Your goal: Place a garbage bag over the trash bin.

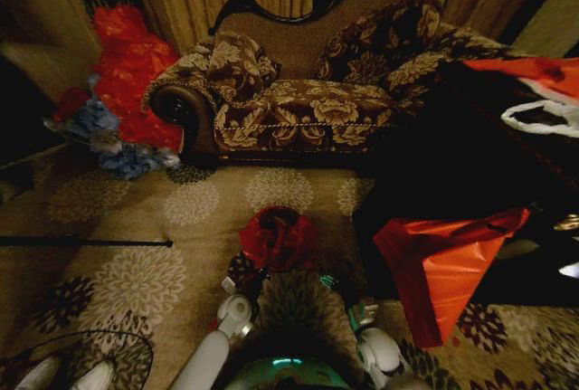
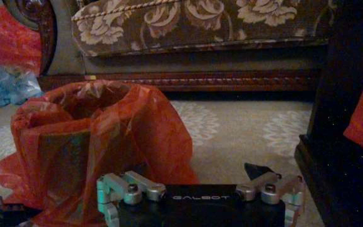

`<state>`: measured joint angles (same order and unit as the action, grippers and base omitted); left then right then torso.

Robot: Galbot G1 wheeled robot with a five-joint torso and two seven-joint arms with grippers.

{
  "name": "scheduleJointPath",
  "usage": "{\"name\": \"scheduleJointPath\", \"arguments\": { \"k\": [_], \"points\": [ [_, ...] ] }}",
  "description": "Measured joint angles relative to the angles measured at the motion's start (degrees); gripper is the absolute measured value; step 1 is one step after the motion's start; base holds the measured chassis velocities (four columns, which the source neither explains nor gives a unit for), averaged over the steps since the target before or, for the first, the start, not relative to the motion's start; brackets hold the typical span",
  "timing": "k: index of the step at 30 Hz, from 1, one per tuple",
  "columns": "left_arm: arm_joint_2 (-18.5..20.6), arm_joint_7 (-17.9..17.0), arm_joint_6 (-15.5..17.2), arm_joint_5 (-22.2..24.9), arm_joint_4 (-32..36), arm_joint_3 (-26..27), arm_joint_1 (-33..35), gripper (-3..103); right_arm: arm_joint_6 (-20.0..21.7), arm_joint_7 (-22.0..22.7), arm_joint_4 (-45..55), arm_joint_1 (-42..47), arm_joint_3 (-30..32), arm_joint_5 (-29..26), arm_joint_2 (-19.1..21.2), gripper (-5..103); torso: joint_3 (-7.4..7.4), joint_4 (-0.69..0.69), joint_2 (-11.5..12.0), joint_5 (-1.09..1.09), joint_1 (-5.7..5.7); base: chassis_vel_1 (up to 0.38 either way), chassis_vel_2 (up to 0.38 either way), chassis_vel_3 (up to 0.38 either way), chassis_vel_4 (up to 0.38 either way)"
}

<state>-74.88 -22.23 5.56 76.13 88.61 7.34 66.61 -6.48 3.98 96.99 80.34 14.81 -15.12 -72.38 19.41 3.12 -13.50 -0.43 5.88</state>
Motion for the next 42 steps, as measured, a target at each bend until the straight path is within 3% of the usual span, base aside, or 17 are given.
{"name": "scheduleJointPath", "arguments": {
  "k": [5,10,15,16,19,22,25,26,28,29,30,31,32,33,36,40,42],
  "points": [
    [0.12,1.55,0.10,-2.56,1.86,-0.07,1.17,0,-0.01,0.03,0.25,-0.50,0.12,-0.38,-0.33,100,0.00,0.00,0.00,0.01,0.00,0.000,0.000,0.000,0.000],
    [0.92,2.54,0.64,-6.27,6.28,0.21,4.68,16,0.61,0.32,1.78,-0.60,0.16,-2.40,-0.13,100,-0.01,0.00,0.00,0.00,0.00,0.000,0.000,0.000,0.000],
    [2.40,4.51,3.37,-21.83,13.90,0.73,11.57,38,1.18,0.68,3.15,-0.59,0.15,-3.93,0.08,100,-0.01,-0.01,-0.01,0.00,-0.01,0.000,0.000,0.000,0.000],
    [2.40,4.51,3.37,-21.83,13.90,0.73,11.57,38,1.18,0.68,3.15,-0.59,0.15,-3.93,0.08,100,-0.01,-0.01,-0.01,0.00,-0.01,0.000,0.000,0.000,0.000],
    [3.19,5.83,5.58,-27.28,18.94,0.78,14.41,54,1.65,0.71,4.82,-0.45,0.12,-5.13,0.40,100,-0.01,-0.01,-0.01,0.00,-0.01,0.000,0.000,0.000,0.000],
    [3.52,6.75,6.89,-28.45,22.80,0.71,15.70,59,1.88,0.75,5.56,-0.32,0.12,-5.50,0.69,100,-0.01,-0.01,-0.01,0.00,0.00,0.000,0.000,0.000,0.000],
    [3.61,4.32,8.88,-26.54,27.62,0.26,15.45,70,1.91,0.80,5.81,-0.19,0.34,-5.74,0.88,100,-0.01,-0.01,-0.01,0.01,-0.01,0.000,0.000,0.000,0.000],
    [3.65,2.23,10.10,-24.59,29.29,0.13,14.62,76,1.92,0.80,5.81,-0.10,0.48,-5.83,0.95,100,-0.01,-0.03,-0.01,0.00,-0.01,0.000,0.000,0.000,0.000],
    [3.86,-5.98,13.66,-15.98,33.35,0.06,9.71,86,1.89,0.81,5.67,0.07,0.66,-6.00,1.14,100,-0.01,0.01,-0.01,0.01,-0.01,0.000,0.000,0.000,0.000],
    [3.86,-5.98,13.66,-15.98,33.35,0.06,9.71,86,1.89,0.81,5.67,0.07,0.66,-6.00,1.14,100,-0.01,0.01,-0.01,0.01,-0.01,0.000,0.000,0.000,0.000],
    [4.06,-9.91,14.89,-11.71,34.37,0.20,7.07,94,1.90,0.73,5.36,-0.06,0.40,-6.17,1.36,100,0.00,0.01,-0.01,-0.01,0.00,0.000,0.000,0.000,0.000],
    [4.38,-12.91,15.66,-8.89,34.49,0.16,4.39,94,1.91,0.58,5.20,-0.18,0.23,-6.29,1.48,100,0.00,-0.01,-0.01,0.03,-0.01,0.000,0.000,0.000,0.000],
    [4.38,-12.91,15.66,-8.89,34.49,0.16,4.39,94,1.91,0.58,5.20,-0.18,0.23,-6.29,1.48,100,0.00,-0.01,-0.01,0.03,-0.01,0.000,0.000,0.000,0.000],
    [4.87,-16.31,16.14,-5.97,33.64,-0.46,0.09,90,1.91,0.48,4.95,-0.23,0.20,-6.37,1.58,100,-0.01,-0.01,-0.01,0.01,-0.01,0.000,0.000,0.000,0.000],
    [6.45,-21.38,17.24,-2.18,30.00,-2.10,-8.87,82,1.88,0.39,4.44,-0.17,0.34,-6.55,1.76,100,0.00,0.01,-0.01,0.01,0.00,0.000,0.000,0.000,0.000],
    [8.18,-23.68,19.39,-0.26,25.67,-3.22,-15.60,70,1.71,0.25,3.68,-0.23,0.68,-6.87,1.87,100,0.01,-0.01,-0.01,-0.01,0.00,0.000,0.000,0.000,0.000],
    [8.40,-24.25,19.92,0.14,23.84,-3.73,-17.80,70,1.66,0.24,3.45,-0.33,0.72,-7.12,1.83,100,0.00,-0.01,-0.01,0.01,0.00,0.000,0.000,0.000,0.000]
  ]
}}
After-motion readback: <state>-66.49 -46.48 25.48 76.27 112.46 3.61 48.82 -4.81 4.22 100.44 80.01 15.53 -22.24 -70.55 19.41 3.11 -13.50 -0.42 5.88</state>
